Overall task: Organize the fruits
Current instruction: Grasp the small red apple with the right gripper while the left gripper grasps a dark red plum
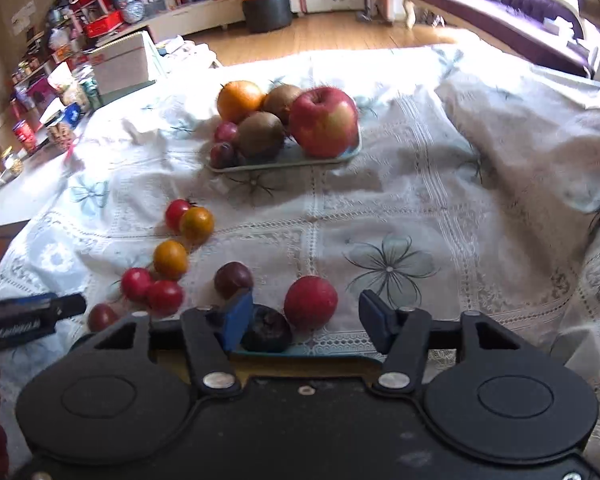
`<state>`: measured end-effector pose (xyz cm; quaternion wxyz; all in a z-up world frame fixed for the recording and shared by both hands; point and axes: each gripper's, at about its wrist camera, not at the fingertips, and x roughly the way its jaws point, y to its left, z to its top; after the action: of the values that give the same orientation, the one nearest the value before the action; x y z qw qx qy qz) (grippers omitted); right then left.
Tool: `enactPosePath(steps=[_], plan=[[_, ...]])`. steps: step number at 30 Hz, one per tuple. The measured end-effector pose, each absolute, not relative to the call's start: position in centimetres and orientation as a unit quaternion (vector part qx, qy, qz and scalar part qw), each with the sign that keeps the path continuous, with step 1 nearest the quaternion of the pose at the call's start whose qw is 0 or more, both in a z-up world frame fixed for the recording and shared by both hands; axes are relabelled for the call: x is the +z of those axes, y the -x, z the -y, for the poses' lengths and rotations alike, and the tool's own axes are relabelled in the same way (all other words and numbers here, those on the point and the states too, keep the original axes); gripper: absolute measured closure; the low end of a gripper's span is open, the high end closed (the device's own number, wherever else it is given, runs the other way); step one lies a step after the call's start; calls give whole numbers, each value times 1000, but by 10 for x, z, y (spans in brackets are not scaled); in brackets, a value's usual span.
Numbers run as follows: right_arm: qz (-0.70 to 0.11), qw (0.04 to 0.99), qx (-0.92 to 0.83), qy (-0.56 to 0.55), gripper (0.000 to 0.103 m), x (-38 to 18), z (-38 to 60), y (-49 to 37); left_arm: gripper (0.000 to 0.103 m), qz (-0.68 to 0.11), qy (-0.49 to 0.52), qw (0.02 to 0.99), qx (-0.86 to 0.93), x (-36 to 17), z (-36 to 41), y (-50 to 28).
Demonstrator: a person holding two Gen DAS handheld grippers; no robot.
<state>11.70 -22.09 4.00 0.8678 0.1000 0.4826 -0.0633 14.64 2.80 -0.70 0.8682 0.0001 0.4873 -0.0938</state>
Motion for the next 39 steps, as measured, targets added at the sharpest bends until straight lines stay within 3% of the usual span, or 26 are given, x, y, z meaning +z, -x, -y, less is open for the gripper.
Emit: enactPosePath(steps=[14,25,27,29,39], plan=[[-475,869,-95,-98,41,-15,223,-136,56,-470,-51,879,-62,-42,-19,-150],[-478,869,-108,-72,40,-29,212,-142,55,-491,-33,869,-55,-51,-18,-159],[-476,870,-102,-72,46,-29,212,-142,56,-493,-30,868,-55,-52,-18,-161],[-474,873,-89,-77,59,-27,211,-141,57,-489,-31,870,-55,-51,-17,-161],[-456,878,-95,-107,59,-7,220,-139,57,-474,-4,878,-69,-9,-8,-162]])
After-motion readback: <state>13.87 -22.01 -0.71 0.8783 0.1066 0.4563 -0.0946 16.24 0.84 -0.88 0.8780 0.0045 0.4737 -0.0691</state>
